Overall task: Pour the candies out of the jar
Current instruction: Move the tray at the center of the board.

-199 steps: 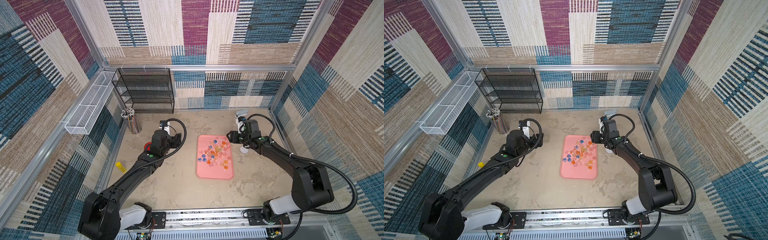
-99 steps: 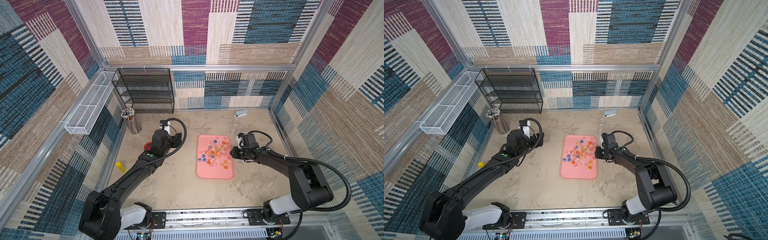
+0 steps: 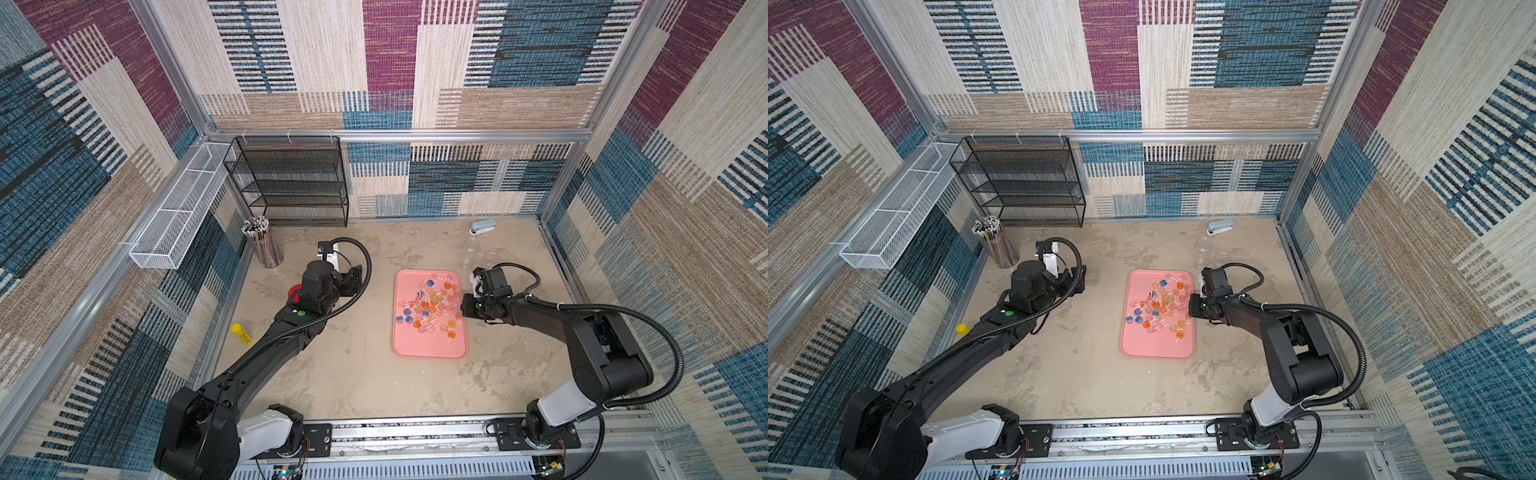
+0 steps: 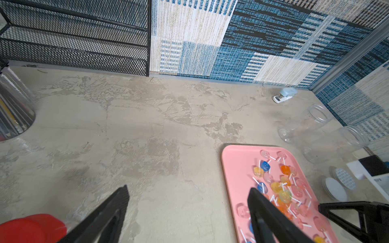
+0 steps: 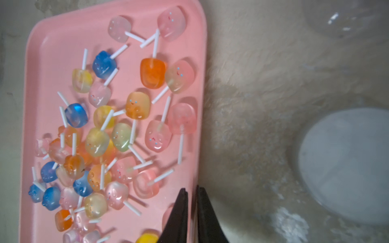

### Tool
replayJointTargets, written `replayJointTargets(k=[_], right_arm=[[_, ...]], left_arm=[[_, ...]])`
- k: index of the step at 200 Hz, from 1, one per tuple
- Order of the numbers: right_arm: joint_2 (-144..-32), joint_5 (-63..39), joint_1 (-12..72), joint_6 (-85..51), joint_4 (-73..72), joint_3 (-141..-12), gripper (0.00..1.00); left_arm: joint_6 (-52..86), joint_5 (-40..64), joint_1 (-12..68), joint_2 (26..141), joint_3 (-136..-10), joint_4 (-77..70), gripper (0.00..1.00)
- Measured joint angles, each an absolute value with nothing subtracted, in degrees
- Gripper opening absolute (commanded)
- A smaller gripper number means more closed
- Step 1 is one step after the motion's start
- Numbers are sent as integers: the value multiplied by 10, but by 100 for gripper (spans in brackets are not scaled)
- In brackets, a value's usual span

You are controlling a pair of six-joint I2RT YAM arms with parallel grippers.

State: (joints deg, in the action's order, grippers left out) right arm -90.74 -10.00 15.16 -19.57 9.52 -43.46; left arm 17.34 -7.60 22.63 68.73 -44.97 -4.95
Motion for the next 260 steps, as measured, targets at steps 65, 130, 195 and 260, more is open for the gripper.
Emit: replayJointTargets(k=[65,130,195,260], right_arm=[[-950,-110,153,-205,81,-475,4],[-1010,-107,153,-209,67,-545,7],[-938,-119,153,-211,54,-572,76],[-881,-141,154,-208,54,-584,100]], left_arm=[[173,-102,225,663,-439,-48,91],[187,-135,188,605,-409,-15,98],[254,-150,48,588,-342,6,99],[272,-97,-24,668,-320,-78,98]])
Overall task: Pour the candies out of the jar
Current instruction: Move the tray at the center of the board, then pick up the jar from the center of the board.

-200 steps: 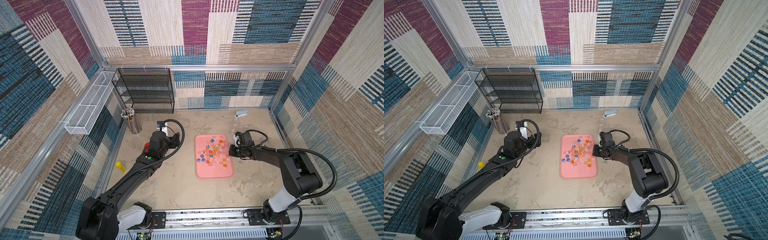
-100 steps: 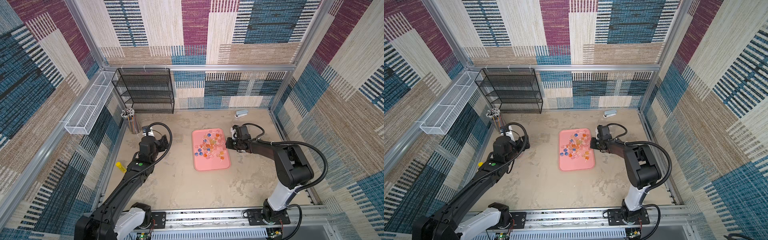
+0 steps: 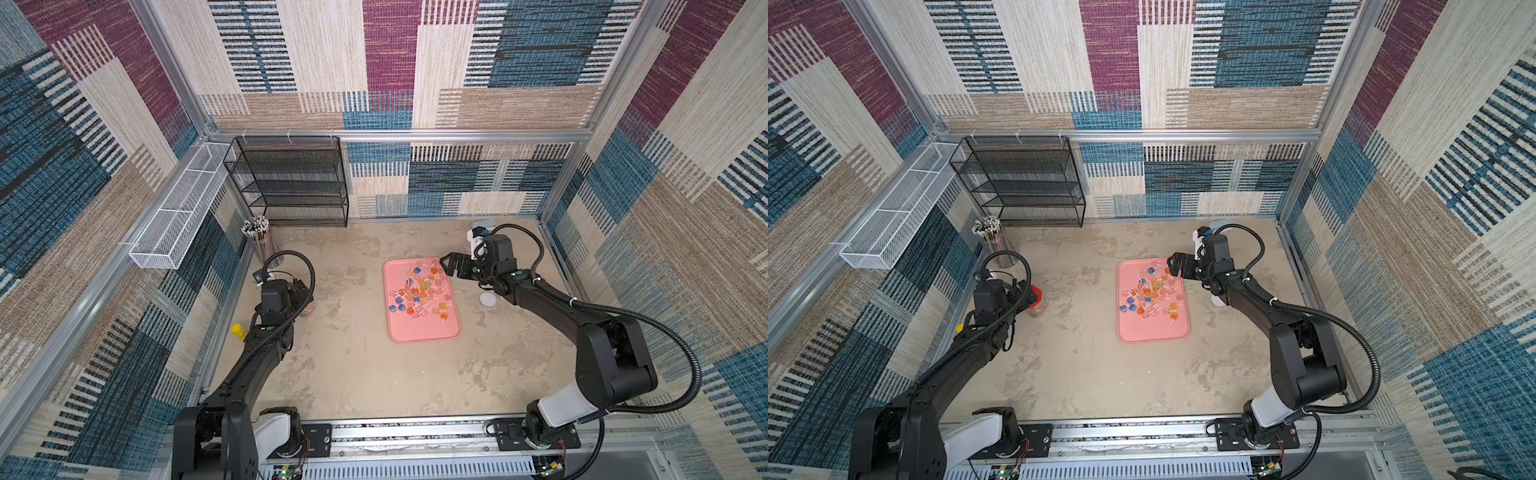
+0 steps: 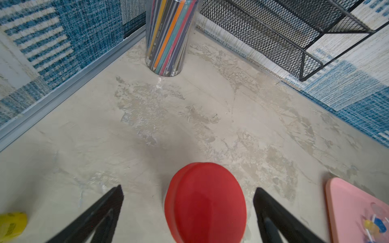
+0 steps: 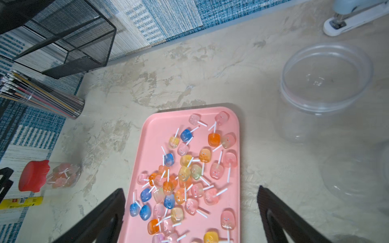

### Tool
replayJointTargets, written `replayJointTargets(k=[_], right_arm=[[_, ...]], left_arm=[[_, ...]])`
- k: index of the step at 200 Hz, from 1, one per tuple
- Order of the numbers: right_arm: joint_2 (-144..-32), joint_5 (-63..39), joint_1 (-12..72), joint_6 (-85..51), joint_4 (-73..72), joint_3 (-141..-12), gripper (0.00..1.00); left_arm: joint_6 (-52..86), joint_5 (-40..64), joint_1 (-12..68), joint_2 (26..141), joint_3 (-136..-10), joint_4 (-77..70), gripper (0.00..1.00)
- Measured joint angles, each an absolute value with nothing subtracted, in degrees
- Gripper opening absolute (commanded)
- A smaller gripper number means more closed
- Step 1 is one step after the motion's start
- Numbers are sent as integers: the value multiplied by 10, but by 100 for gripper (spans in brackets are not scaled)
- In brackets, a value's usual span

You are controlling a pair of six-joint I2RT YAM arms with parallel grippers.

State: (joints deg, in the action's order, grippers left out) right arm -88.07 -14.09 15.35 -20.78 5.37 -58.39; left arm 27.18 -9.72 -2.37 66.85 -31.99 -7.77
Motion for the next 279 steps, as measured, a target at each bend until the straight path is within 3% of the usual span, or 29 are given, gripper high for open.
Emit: replayJointTargets(k=[81,192,241,279], right_arm=[[-865,-185,156,-209,30,-591,100],[-898,-210,233,-184,13,-617,96],[-934,-207,320,-161,14,-653,97],[-986,-167,399,-144,28,-708,100]], left_arm=[[259,80,-20,767,-355,-142,90],[317,186,142,863,-409,-204,90],[347,161,137,823,-409,-201,99],[347,111,63,748,-381,-176,99]])
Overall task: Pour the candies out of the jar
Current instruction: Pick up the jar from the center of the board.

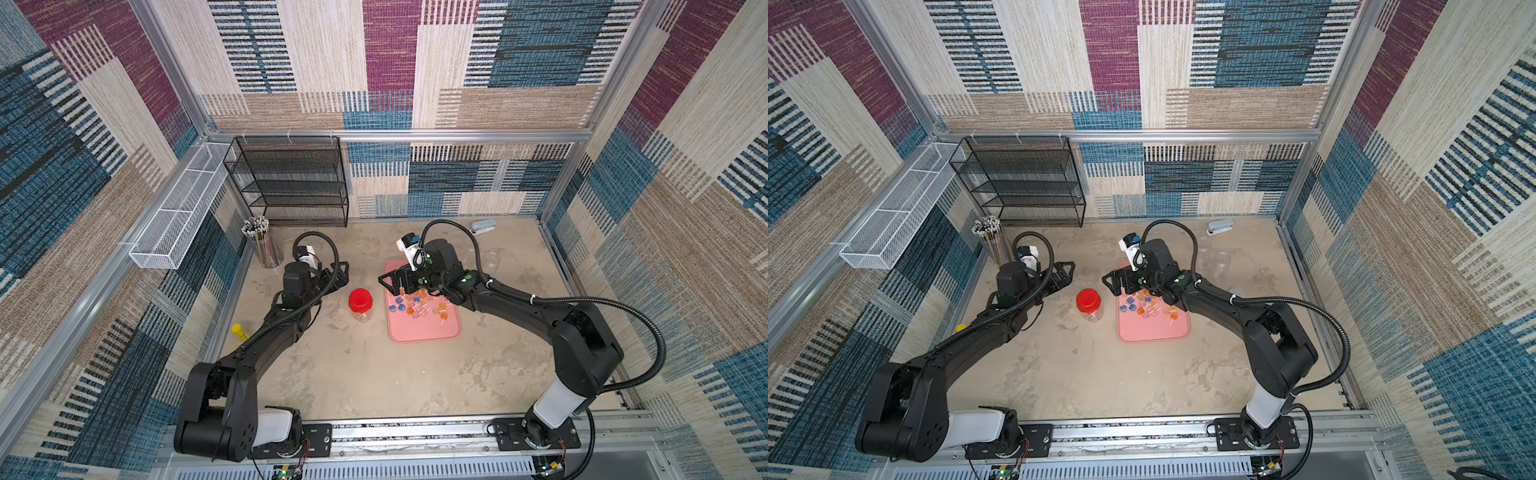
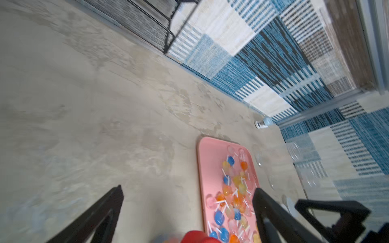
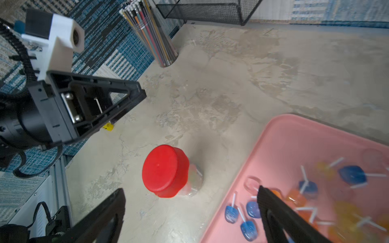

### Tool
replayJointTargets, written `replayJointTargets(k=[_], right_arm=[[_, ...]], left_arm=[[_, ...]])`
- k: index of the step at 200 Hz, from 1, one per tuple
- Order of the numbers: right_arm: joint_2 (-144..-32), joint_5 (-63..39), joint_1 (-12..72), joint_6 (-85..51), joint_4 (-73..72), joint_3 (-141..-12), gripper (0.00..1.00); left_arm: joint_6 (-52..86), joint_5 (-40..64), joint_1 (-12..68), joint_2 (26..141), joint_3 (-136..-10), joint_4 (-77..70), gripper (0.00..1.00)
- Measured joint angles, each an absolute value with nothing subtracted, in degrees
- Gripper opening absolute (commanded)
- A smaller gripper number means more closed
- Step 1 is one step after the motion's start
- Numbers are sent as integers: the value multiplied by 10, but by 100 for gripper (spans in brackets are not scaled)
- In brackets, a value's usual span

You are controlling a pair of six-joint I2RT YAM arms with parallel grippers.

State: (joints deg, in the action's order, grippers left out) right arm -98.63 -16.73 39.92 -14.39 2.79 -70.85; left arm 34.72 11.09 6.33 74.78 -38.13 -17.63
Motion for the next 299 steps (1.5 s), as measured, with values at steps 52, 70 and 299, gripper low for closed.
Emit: replayJointTargets(k=[52,70,299], right_arm=[[-1093,-74,471,-103,84,-826,100],[-1131,-38,489,-87,109,-865,100],[-1167,10,524,-77,190,-922,53]], left_arm=[[350,66,26,668,-322,-134,99],[353,59,22,656,-309,-124,99],[346,99,19,633,-314,-117,99]])
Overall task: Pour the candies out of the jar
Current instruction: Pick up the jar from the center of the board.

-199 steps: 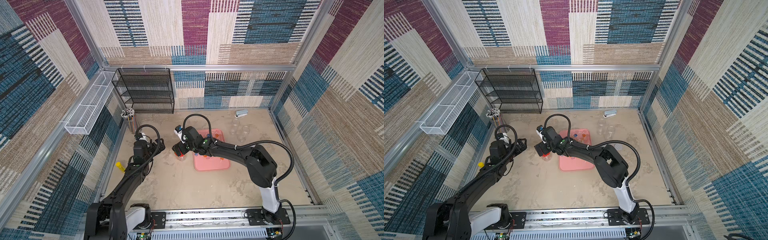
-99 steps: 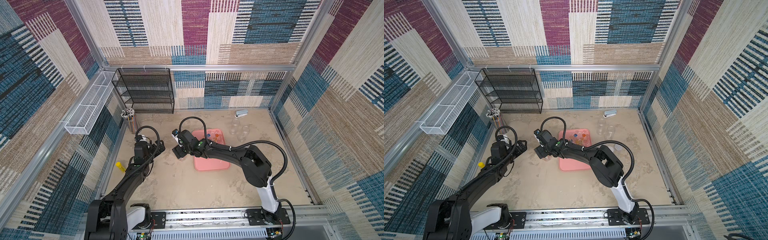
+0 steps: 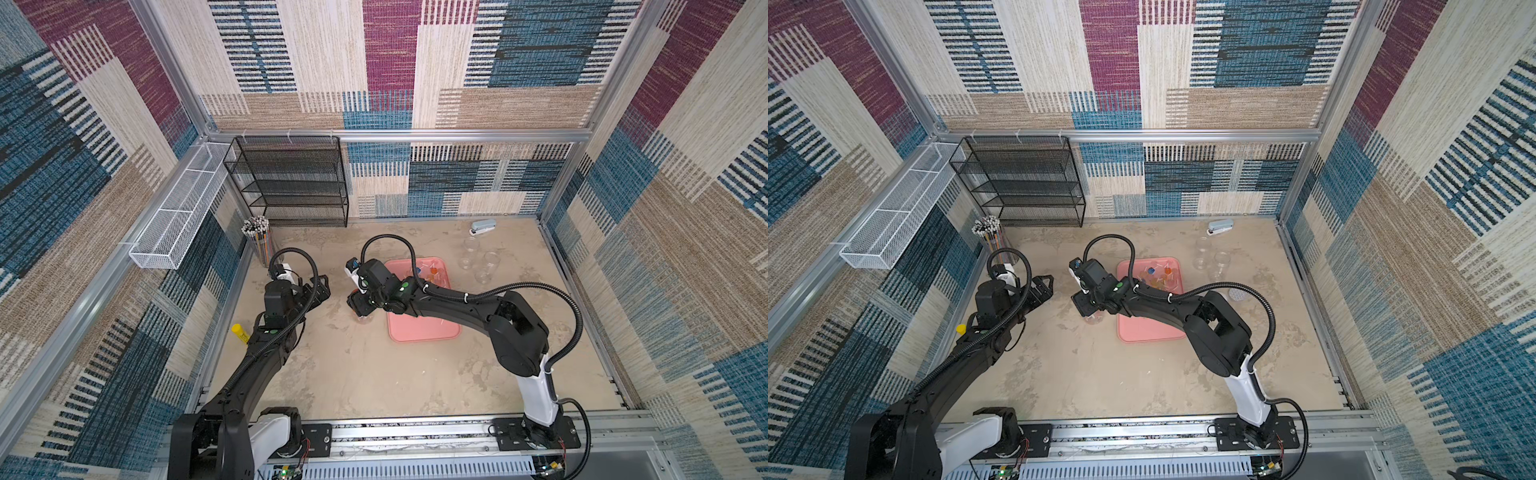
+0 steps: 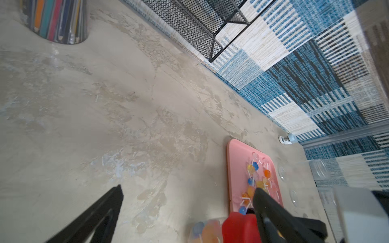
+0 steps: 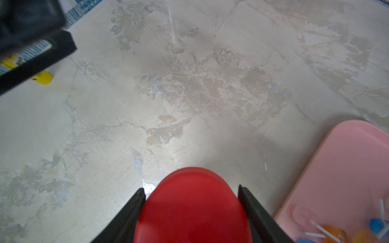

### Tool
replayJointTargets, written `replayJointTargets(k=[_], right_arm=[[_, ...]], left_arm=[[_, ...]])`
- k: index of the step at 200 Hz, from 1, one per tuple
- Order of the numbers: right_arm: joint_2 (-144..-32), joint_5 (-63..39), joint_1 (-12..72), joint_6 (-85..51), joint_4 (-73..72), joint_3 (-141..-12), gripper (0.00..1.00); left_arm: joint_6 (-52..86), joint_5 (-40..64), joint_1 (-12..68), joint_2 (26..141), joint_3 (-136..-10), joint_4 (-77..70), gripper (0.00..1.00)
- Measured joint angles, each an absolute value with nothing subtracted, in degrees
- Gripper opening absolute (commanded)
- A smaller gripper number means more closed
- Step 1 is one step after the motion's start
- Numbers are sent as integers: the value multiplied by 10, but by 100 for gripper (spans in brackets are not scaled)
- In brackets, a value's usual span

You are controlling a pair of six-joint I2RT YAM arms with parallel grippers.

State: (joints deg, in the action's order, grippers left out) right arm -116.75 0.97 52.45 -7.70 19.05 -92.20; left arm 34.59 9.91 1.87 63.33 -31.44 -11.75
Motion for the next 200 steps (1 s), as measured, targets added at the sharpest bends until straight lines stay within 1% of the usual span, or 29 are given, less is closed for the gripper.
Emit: replayJointTargets(k=[46,77,111,149,173,200], right_arm=[[-1091,-44,456,-91,190,-897,52],[-1041,-89,404,-95,192,-874,51],[-991,-166,332,-105,190,-854,50],[-944,-277,264,-129,176,-812,49],[-924,-337,235,-142,164,-793,49],[-912,-389,224,-152,157,-786,48]], left_arm=[[316,149,45,634,-338,-128,99],[279,171,96,645,-366,-129,99],[214,203,158,672,-409,-131,97],[159,267,198,717,-465,-132,95],[116,315,224,744,-506,-131,95],[78,360,243,783,-549,-121,95]])
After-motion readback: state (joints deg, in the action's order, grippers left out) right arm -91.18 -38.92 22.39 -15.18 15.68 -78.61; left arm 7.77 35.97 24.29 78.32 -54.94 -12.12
